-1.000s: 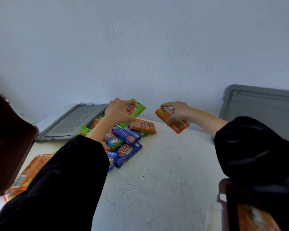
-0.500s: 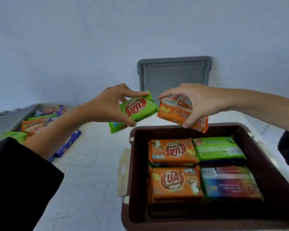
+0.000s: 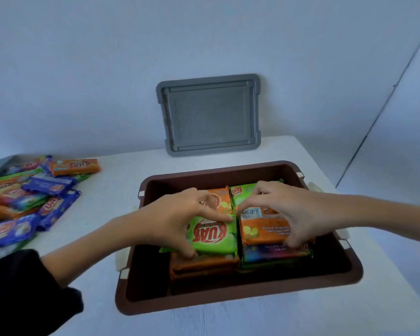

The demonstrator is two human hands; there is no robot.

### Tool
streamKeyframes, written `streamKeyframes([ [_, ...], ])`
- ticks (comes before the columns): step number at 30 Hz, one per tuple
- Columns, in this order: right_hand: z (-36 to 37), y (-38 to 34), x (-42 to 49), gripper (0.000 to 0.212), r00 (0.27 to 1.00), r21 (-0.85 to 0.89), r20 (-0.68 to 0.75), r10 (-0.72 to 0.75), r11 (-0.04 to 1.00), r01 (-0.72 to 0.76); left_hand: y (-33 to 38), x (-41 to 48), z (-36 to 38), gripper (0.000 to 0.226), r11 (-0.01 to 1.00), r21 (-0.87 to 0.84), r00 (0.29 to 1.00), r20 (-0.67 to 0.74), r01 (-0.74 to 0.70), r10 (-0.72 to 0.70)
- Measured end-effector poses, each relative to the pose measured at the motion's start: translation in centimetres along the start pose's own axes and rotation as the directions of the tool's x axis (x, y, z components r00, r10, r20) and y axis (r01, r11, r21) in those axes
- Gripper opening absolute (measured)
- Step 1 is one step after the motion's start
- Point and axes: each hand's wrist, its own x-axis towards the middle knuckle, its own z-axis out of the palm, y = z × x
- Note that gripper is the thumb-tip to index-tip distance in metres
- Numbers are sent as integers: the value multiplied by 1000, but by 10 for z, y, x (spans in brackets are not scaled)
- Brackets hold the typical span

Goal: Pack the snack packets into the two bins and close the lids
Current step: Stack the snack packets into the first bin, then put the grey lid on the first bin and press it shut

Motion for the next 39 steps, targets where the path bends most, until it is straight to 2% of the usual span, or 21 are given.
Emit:
streamKeyframes([
  [2, 3, -1, -1, 83, 999, -42, -24, -21, 999, 20, 5, 0, 1, 77, 992, 125, 1000, 9, 10, -12],
  [6, 9, -3, -1, 82, 996, -195, -40, -76, 979, 67, 14, 1, 2, 78, 971, 239, 1000, -1, 18, -18],
  [10, 7, -3, 0, 78, 996, -241, -14, -93, 967, 87, 18, 6, 4, 72, 968, 251, 998, -56, 26, -13],
  [13, 5, -2, 2, 73, 995, -222, -8, -96, 971, 92, 18, 11, 3, 73, 961, 276, 999, -43, 27, -16],
  [17, 6, -1, 6, 64, 992, -209, -19, -127, 971, 120, 17, 15, 0, 71, 974, 225, 1000, -15, 20, -17],
  [24, 3, 3, 13, 62, 988, -203, 19, -151, 967, 152, 13, 17, 2, 72, 976, 216, 1000, 11, 10, -13],
  [27, -5, 9, 18, 60, 990, -126, -28, -141, 983, 136, 7, 17, -9, 66, 996, 85, 1000, -25, -5, 7],
  [29, -13, 17, 26, 57, 985, -67, -131, -115, 992, 107, -3, 19, -22, 56, 998, -68, 988, -157, -2, -9],
  [31, -23, 29, 37, 51, 961, -5, -266, -77, 997, 79, -20, 23, -34, 45, 984, -177, 939, -340, -7, -54],
  [34, -43, 50, 63, 50, 878, 65, -478, -17, 996, 54, -55, 36, -51, 39, 980, -196, 805, -578, 26, -137],
  [36, -56, 65, 85, 53, 820, 94, -571, 43, 996, 13, -82, 50, -60, 43, 973, -217, 720, -662, 82, -208],
  [39, -69, 91, 122, 61, 737, 139, -657, 162, 986, -93, -125, 78, -62, 57, 926, -321, 632, -681, 198, -371],
])
